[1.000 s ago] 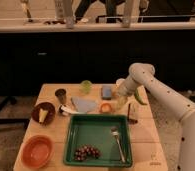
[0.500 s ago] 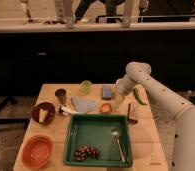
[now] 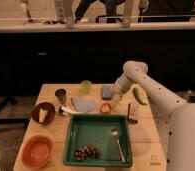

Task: Place sponge in tray

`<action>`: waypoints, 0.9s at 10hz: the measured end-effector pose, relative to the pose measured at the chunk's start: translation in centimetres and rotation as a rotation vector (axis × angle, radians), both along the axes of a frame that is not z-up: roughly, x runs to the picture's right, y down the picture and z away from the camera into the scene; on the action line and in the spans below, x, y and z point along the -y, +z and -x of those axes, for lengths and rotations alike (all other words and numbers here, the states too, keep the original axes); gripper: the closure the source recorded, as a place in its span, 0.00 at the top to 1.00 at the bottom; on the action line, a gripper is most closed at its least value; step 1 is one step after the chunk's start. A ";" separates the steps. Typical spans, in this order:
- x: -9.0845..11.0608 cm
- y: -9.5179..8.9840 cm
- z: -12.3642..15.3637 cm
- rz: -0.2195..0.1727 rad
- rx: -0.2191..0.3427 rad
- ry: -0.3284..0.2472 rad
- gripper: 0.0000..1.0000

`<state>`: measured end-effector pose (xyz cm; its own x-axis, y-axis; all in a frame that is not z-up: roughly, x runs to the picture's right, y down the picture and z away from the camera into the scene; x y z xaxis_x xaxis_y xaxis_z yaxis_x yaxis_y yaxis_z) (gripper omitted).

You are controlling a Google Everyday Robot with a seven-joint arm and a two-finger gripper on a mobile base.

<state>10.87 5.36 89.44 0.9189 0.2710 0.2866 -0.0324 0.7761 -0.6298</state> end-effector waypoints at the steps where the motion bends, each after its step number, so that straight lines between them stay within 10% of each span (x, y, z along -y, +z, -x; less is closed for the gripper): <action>1: 0.2 0.2 0.2 0.000 0.001 -0.001 0.80; 9: 1.3 2.1 0.6 -0.049 0.022 0.001 0.80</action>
<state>10.24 4.06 91.50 0.9122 0.2565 0.3194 -0.0196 0.8062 -0.5913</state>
